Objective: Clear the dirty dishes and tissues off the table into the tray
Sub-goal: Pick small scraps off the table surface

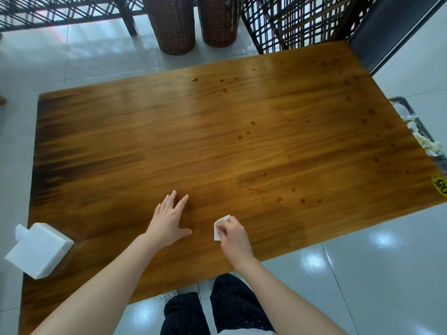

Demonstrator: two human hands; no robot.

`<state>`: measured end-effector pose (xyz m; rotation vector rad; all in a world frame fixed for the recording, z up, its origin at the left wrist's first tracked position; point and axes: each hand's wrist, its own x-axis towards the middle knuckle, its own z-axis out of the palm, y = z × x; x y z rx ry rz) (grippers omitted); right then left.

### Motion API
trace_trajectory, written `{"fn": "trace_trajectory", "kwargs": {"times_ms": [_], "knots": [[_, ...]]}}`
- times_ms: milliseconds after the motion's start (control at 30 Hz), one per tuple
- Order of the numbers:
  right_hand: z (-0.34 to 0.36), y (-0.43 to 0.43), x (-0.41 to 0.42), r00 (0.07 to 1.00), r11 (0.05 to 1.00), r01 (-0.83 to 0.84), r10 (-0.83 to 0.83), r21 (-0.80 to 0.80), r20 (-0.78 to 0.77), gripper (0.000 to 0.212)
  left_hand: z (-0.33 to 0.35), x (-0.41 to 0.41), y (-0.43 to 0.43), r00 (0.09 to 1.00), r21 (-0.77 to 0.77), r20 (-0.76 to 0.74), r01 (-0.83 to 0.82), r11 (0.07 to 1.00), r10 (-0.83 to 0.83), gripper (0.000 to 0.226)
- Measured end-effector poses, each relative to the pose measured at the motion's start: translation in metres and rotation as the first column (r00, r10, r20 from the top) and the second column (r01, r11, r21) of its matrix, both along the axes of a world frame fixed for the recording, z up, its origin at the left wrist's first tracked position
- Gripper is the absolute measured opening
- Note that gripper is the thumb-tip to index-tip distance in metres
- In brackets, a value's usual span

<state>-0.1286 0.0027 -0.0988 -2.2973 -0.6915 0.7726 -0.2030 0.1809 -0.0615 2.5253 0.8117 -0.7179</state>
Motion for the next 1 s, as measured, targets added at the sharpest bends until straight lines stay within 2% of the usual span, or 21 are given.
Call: {"fn": "trace_trajectory", "kwargs": {"times_ms": [67, 133, 267, 400, 500, 600, 667, 800, 1000], "knots": [[-0.002, -0.008, 0.016, 0.999, 0.998, -0.053, 0.053, 0.015, -0.006, 0.021, -0.002, 0.002, 0.002, 1.000, -0.002, 0.005, 0.006, 1.000, -0.006, 0.100], [-0.002, -0.018, 0.039, 1.000, 1.000, -0.012, 0.012, 0.014, 0.003, 0.020, -0.004, 0.004, 0.004, 1.000, -0.006, 0.009, 0.014, 1.000, -0.014, 0.101], [0.001, -0.049, 0.091, 0.977, 0.979, 0.204, -0.202, -0.014, 0.072, 0.020, -0.008, 0.011, 0.006, 0.999, -0.007, 0.014, 0.034, 0.999, -0.033, 0.102], [0.003, -0.094, 0.141, 0.861, 0.869, 0.494, -0.484, -0.030, 0.154, 0.019, -0.011, 0.023, 0.005, 0.998, -0.001, 0.036, 0.059, 0.998, -0.059, 0.103], [0.003, -0.100, 0.152, 0.802, 0.808, 0.586, -0.567, -0.062, 0.186, 0.019, -0.011, 0.031, 0.005, 0.997, 0.015, 0.042, 0.070, 0.997, -0.070, 0.103], [0.005, -0.077, 0.138, 0.759, 0.772, 0.635, -0.623, -0.006, 0.192, 0.021, -0.012, 0.039, 0.004, 0.996, 0.021, 0.041, 0.076, 0.997, -0.076, 0.104], [0.004, -0.057, 0.121, 0.802, 0.812, 0.582, -0.581, 0.040, 0.138, 0.021, -0.014, 0.044, 0.003, 0.996, 0.016, 0.035, 0.086, 0.996, -0.087, 0.104], [-0.006, -0.028, 0.079, 0.962, 0.969, 0.245, -0.245, 0.011, 0.117, 0.023, -0.015, 0.051, 0.002, 0.994, 0.016, 0.014, 0.107, 0.994, -0.108, 0.107], [-0.014, -0.041, 0.089, 0.983, 0.999, -0.034, 0.034, -0.002, 0.181, 0.025, -0.015, 0.056, 0.006, 0.994, 0.027, 0.004, 0.112, 0.993, -0.112, 0.113]]}}
